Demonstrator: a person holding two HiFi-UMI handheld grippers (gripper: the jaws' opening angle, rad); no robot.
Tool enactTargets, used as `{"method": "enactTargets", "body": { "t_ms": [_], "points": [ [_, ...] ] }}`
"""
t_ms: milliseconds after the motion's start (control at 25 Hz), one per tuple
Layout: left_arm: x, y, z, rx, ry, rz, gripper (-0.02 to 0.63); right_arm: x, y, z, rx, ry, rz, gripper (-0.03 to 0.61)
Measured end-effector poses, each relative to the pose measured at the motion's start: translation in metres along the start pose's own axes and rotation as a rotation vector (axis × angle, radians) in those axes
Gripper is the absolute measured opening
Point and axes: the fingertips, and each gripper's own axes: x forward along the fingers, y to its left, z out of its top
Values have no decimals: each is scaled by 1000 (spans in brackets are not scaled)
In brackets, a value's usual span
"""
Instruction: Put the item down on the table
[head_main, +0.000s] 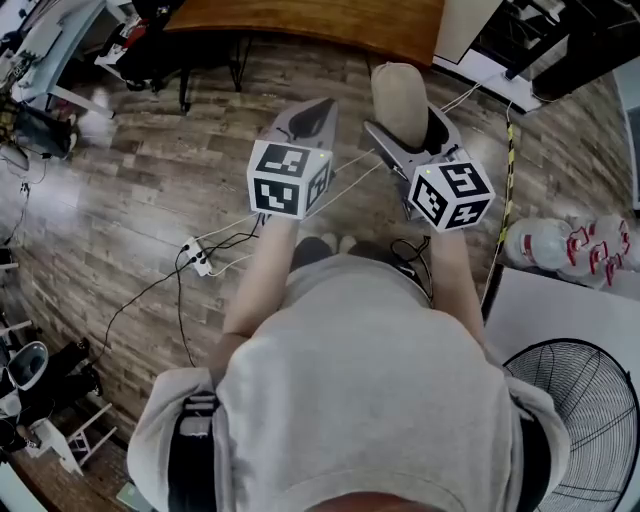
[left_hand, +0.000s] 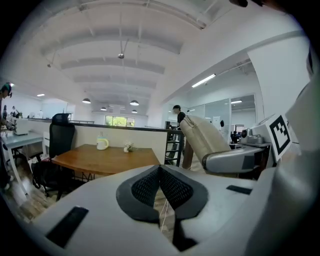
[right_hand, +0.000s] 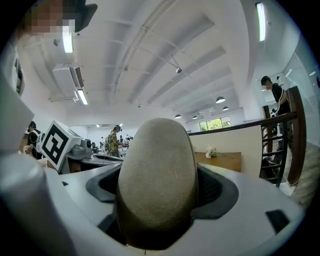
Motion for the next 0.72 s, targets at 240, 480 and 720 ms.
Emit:
{"method": "enactTargets", "body": {
  "t_ms": [240,480,720],
  "points": [
    [-1,-6,-6,-14,-7,2,2,-7,-7,3,60,-22,3,428],
    [4,-11,-11,-28,-17,10,5,-12,-17,-5,82,-11,44,429],
    [13,-7,-17,-46,-12,14,11,-2,-28,-19,122,7,62,428]
  ]
}}
